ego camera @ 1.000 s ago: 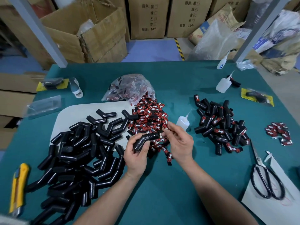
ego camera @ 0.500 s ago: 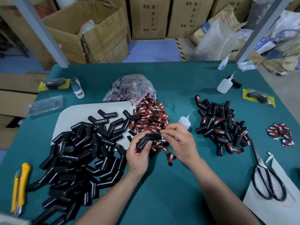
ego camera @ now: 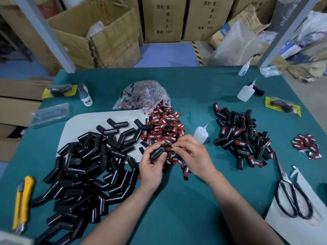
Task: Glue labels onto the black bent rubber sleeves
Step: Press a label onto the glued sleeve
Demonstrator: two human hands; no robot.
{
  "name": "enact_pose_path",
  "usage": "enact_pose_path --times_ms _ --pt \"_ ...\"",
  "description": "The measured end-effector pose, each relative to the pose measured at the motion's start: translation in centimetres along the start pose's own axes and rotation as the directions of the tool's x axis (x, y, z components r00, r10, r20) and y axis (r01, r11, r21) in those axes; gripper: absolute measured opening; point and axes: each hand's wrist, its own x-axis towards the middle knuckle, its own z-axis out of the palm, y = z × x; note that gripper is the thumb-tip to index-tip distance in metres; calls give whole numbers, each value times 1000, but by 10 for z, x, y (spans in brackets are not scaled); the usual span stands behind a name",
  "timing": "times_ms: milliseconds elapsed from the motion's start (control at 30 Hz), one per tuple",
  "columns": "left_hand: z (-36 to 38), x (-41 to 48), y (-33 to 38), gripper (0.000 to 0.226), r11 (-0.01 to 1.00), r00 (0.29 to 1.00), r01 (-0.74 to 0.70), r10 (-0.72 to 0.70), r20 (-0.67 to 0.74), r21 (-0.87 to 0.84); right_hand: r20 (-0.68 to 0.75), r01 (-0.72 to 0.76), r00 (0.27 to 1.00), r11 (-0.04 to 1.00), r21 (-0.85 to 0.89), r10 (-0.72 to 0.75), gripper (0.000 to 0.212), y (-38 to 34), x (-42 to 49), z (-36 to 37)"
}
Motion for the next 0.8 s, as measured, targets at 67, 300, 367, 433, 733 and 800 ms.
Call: enact_pose_path --times_ms 67,300,367,433,733,800 --pt "-1 0 0 27 1000 1000 4 -4 3 3 -19 -6 1000 1000 5 6 13 1 -1 1" --pt "-3 1 1 30 1000 1000 22 -22 -13 2 -78 -109 990 987 119 119 11 1 0 -1" --pt "-2 1 2 29 1000 1000 19 -19 -10 -4 -49 -109 992 987 117 115 10 0 -1 -1" --pt "-2 1 3 27 1000 1000 20 -21 -12 -18 -27 -105 994 990 98 108 9 -1 -1 0" --pt "0 1 5 28 1000 1000 1 -1 5 -25 -4 4 1000 1000 -10 -4 11 -3 -1 2" --pt "0 0 4 28 1000 1000 3 -3 5 -19 -2 14 1000 1000 -23 -14 11 -2 -1 2"
